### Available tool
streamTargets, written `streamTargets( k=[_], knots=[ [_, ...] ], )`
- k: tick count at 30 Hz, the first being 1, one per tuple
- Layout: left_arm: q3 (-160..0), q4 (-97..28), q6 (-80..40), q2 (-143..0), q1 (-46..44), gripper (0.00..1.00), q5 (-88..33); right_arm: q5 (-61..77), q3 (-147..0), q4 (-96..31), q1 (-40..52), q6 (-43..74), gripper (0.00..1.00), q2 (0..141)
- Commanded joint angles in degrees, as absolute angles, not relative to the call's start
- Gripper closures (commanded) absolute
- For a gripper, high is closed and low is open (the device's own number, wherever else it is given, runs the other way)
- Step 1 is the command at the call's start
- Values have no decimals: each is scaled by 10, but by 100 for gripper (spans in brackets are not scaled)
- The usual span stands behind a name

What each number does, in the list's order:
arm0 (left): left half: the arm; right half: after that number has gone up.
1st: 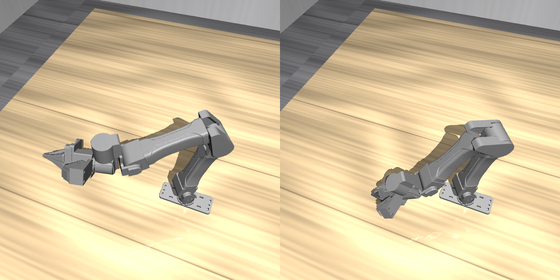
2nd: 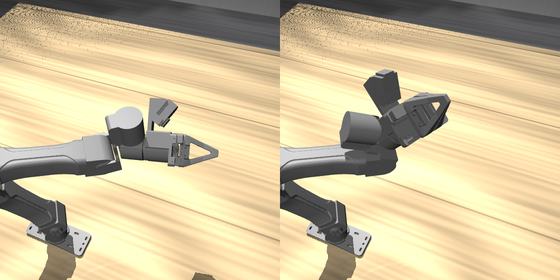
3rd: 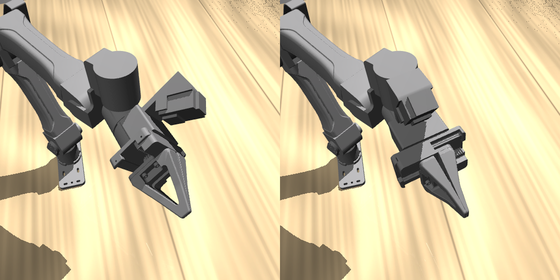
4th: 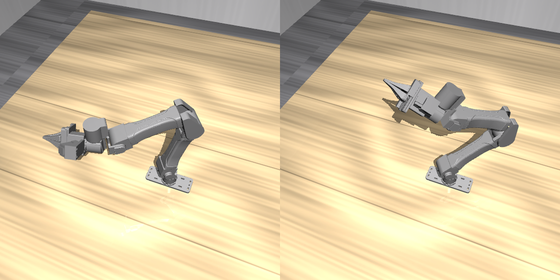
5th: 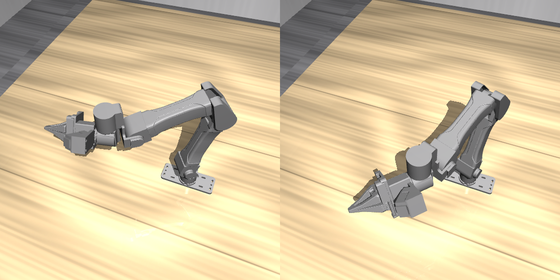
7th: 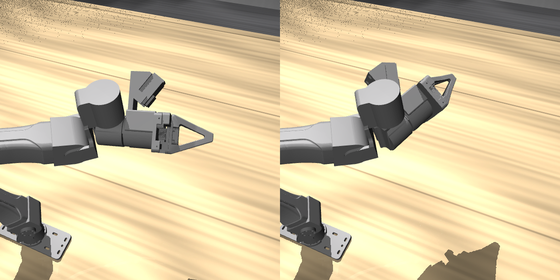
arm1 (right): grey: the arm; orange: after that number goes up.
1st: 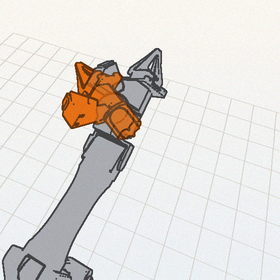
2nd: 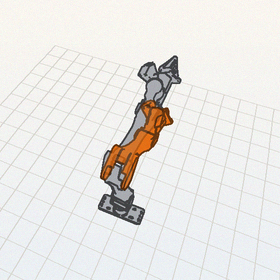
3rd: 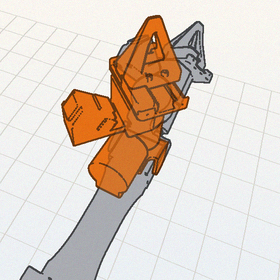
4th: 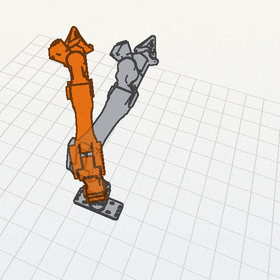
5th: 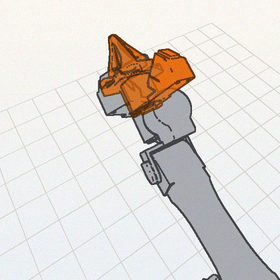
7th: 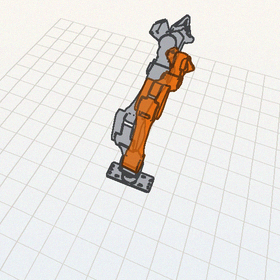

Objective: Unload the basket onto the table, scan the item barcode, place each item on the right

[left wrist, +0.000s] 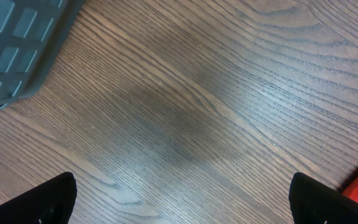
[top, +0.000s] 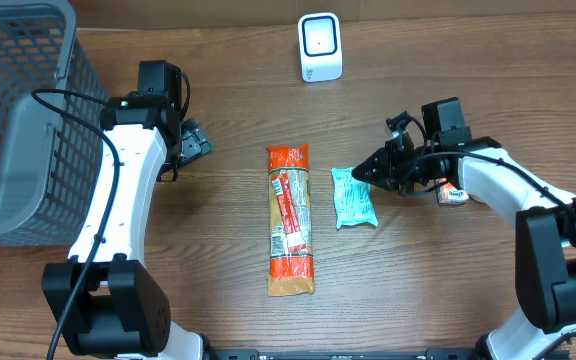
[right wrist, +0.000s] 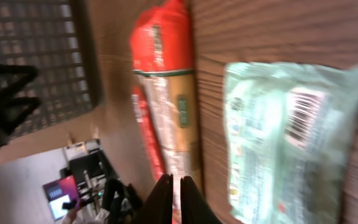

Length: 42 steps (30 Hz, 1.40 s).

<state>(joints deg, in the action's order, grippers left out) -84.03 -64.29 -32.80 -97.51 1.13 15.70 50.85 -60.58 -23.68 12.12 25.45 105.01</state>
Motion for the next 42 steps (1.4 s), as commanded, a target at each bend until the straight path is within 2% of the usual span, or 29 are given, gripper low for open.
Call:
streamTargets(
  k=[1,20,27,31,36,42],
  knots=[
    [-849,-642,-321,-964,7,0,165,441,-591,-244,123,253,92,1049],
    [-849,-642,-321,-964,7,0,165,428,-585,-244,125,253,92,1113],
    [-849,-642,-321,-964,7,0,165,341,-585,-277,140,312,96,1147],
    [-849,-642,-321,-964,7,0,165,345,-591,-276,144,307,96,1136],
    [-849,-642,-321,-964,7,0,165,427,-624,-279,143,237,96,1090],
    [-849,-642,-321,-964,7,0,165,435,-636,-282,144,235,96,1041]
  ],
)
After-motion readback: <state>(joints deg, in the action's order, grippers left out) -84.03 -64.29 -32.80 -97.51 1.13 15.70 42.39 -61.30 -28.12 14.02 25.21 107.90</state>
